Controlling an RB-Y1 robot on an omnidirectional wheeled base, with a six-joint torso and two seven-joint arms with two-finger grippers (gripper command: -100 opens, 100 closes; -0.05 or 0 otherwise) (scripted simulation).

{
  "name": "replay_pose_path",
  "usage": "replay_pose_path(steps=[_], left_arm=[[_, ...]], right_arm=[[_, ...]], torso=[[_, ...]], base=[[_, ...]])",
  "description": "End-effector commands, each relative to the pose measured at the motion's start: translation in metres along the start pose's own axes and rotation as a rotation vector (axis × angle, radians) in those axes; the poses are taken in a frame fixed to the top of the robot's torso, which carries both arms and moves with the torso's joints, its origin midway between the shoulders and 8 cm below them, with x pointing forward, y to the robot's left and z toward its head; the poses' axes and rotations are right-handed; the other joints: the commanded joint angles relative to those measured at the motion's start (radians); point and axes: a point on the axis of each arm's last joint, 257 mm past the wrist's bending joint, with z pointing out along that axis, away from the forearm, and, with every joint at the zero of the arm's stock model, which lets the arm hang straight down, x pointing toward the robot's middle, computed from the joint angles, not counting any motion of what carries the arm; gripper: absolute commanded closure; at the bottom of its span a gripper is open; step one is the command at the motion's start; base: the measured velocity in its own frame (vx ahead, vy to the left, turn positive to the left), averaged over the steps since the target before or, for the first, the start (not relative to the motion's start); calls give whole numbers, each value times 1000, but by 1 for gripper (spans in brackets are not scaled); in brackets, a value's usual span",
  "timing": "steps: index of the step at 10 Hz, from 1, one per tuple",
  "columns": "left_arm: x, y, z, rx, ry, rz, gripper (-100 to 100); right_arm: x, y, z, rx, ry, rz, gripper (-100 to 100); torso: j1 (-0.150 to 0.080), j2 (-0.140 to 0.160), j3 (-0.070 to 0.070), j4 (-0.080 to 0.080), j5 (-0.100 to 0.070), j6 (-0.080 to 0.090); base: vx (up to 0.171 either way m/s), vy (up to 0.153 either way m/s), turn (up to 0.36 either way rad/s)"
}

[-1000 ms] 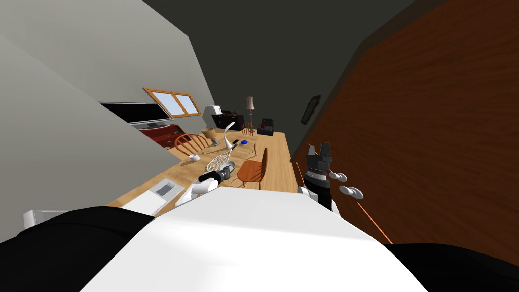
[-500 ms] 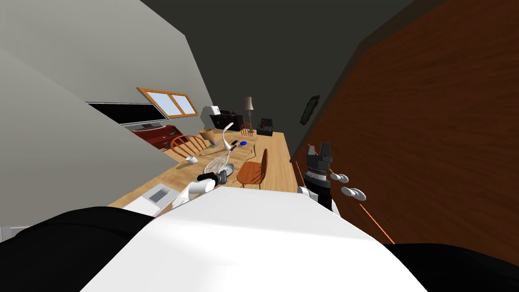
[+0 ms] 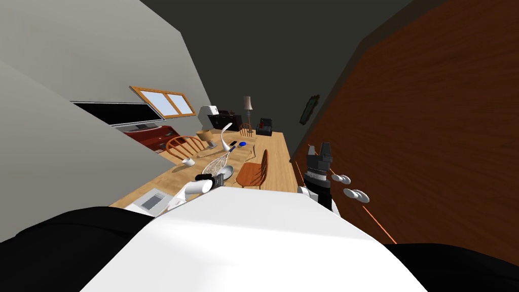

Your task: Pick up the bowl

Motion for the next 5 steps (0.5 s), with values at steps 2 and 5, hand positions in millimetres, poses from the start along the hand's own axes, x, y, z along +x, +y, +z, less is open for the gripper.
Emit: replay_pose_path(steps=[2, 5], left_arm=[[-15, 10, -2, -56, -25, -25, -100], [-17, 12, -2, -67, -29, -30, 0]], right_arm=[[0, 0, 0, 0, 0, 0, 0], [0, 0, 0, 0, 0, 0, 0]], torso=[[0, 2, 1, 0, 0, 0], [-2, 3, 2, 1, 0, 0]], base=[[0, 16, -46], [0, 2, -5]])
